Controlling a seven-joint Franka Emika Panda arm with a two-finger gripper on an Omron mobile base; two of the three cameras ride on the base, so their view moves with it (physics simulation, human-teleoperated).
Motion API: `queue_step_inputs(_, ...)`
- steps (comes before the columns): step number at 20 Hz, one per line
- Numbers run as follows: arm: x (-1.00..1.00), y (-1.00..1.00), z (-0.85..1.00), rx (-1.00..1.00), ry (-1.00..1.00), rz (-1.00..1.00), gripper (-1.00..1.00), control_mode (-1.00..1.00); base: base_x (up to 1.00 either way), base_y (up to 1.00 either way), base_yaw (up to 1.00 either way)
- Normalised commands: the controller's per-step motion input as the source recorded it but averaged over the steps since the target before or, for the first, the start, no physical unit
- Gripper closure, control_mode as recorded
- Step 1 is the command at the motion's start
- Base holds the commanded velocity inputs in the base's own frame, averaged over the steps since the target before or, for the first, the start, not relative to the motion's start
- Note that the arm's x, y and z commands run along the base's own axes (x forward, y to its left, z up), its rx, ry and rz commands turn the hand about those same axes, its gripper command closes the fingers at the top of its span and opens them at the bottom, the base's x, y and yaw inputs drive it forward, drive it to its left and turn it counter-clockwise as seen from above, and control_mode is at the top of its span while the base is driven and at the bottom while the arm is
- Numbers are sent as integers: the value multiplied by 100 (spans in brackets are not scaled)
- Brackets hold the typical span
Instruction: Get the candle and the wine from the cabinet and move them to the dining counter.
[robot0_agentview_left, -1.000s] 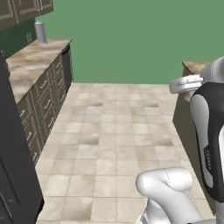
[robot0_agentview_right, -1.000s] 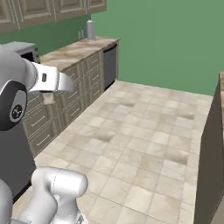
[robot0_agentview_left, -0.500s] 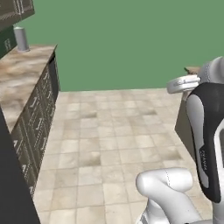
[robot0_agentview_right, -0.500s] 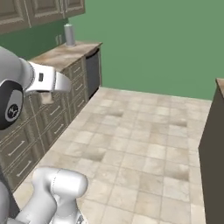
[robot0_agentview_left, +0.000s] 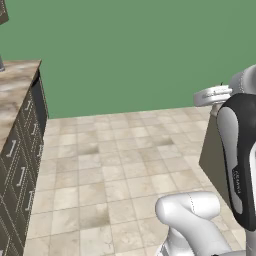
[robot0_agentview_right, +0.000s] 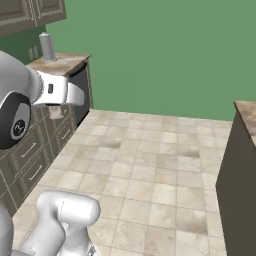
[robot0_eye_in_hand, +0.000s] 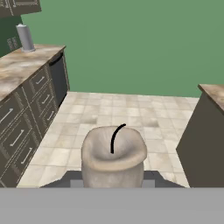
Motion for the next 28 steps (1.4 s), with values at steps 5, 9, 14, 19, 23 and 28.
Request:
queue_step_inputs(5, 0, 0, 0, 0, 0, 0, 100, 100, 100, 64, -23)
queue_step_inputs(9, 0, 0, 0, 0, 0, 0, 100, 100, 100, 96, -23)
queue_step_inputs(14, 0, 0, 0, 0, 0, 0, 100, 100, 100, 99, -24)
queue_step_inputs(19, 0, 0, 0, 0, 0, 0, 100, 100, 100, 83, -35)
queue_step_inputs(23, 0, 0, 0, 0, 0, 0, 100, 100, 44, 45, -79)
queue_step_inputs(28, 0, 0, 0, 0, 0, 0, 100, 100, 51, 43, -77)
